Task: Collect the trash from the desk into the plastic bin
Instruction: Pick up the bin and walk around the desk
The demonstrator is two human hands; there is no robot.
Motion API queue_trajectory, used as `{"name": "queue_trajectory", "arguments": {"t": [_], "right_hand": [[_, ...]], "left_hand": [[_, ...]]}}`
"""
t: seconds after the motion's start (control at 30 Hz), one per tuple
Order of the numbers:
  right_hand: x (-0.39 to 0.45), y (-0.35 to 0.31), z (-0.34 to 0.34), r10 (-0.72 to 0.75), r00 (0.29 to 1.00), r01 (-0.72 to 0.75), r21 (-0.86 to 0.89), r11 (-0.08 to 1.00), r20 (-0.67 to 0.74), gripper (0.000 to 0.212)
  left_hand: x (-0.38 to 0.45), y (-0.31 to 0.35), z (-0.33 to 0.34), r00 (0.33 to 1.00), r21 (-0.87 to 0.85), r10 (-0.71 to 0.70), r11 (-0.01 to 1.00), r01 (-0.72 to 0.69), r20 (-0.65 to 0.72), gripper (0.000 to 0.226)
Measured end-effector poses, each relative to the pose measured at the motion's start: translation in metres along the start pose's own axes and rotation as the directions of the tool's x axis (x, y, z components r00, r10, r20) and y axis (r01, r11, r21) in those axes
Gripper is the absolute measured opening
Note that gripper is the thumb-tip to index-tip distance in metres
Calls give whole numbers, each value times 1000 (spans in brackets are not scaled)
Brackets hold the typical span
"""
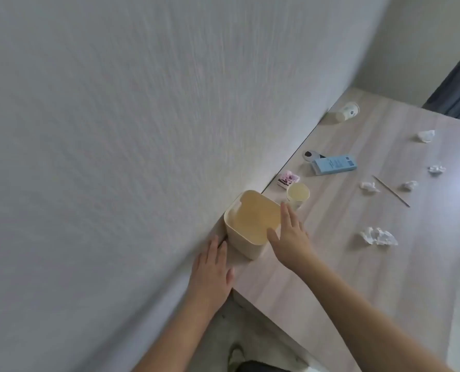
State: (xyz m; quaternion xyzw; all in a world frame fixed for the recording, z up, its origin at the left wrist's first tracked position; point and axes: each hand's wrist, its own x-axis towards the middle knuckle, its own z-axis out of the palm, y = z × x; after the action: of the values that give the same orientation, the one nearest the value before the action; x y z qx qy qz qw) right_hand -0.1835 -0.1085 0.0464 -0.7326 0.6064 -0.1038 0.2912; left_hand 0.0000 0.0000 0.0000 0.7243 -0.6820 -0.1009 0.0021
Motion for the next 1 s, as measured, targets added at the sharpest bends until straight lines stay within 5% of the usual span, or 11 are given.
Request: {"name": "queue_trajectory", "arguments": {"t": [0.13,0.3,0.43,0.53,0.67,0.87,1.0], "right_hand": [[25,-5,2,203,979,-203,265,943,27,74],[42,-3,11,370,919,-371,626,686,140,74],[45,-2,16,394,890,-445,635,632,231,69],[45,1,17,413,874,-474,641,604,257,72],[41,8,17,405,852,-512,692,509,332,56],[27,17,12,387,868,-483,708,515,311,48],[16,21,-1,397,877,-454,736,502,270,44]], "left_hand": [[14,-1,8,995,-277,-78,957,92,62,69],[35,1,10,991,-526,-99,840,130,86,81],[50,10,0,961,-851,-147,448,275,233,67],[54,12,-2,894,-863,-214,248,440,395,66],[56,6,-4,890,-865,-203,225,449,409,78],[55,2,-12,923,-873,-144,300,385,358,109],[58,0,-22,955,-923,-96,247,295,280,99]]}}
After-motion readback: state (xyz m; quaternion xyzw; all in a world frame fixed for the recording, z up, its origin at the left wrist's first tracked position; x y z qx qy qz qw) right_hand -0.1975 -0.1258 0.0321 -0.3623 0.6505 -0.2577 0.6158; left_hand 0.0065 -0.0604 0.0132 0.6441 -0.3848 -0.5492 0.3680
